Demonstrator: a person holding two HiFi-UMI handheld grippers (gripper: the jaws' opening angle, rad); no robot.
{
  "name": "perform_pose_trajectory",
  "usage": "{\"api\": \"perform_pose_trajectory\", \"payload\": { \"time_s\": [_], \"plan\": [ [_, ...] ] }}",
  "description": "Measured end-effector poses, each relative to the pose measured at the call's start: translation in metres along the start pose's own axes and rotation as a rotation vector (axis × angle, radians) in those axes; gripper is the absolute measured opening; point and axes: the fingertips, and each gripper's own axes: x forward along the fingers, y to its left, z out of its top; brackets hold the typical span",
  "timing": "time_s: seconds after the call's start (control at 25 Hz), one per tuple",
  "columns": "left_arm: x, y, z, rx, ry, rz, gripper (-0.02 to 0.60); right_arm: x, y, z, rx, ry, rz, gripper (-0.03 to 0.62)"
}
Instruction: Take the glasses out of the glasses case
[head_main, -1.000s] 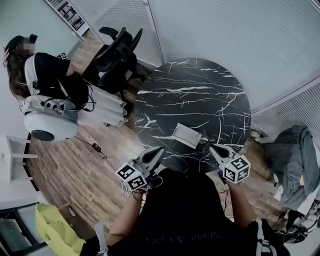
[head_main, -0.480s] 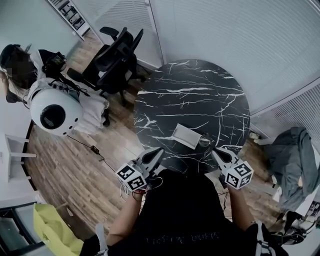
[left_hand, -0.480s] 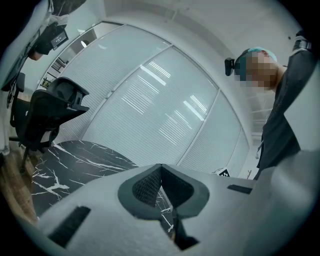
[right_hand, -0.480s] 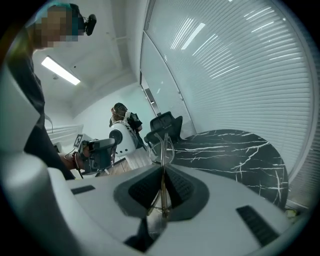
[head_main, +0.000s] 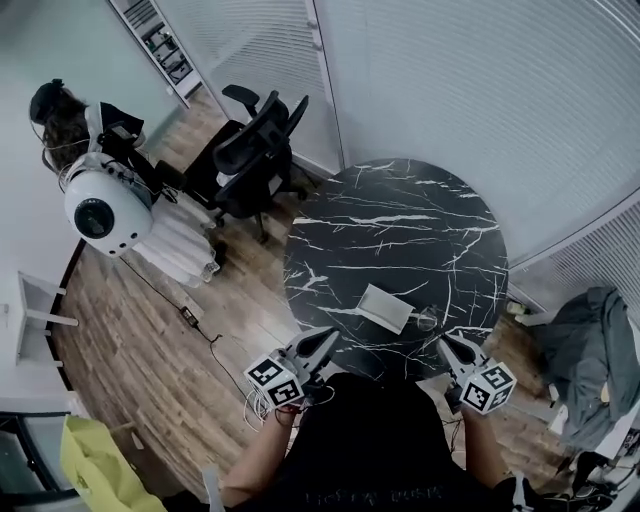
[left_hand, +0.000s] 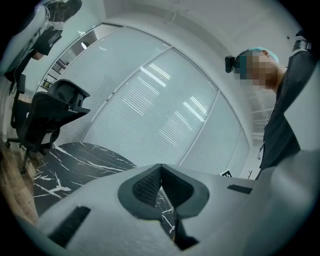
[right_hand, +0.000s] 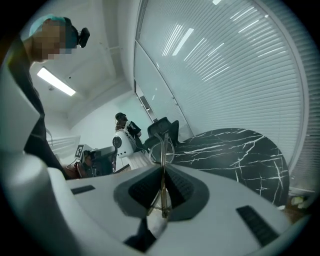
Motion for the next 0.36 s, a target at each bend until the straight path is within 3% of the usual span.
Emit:
{"api": "perform_pose_trajectory", "payload": {
  "time_s": [0.36],
  "plan": [
    [-0.0095, 0.0094, 0.0066, 0.040, -0.017, 0.007, 0.018, 0.0050, -0.0052, -0.0053, 0.088, -0.041, 0.009, 0.035]
  ]
}}
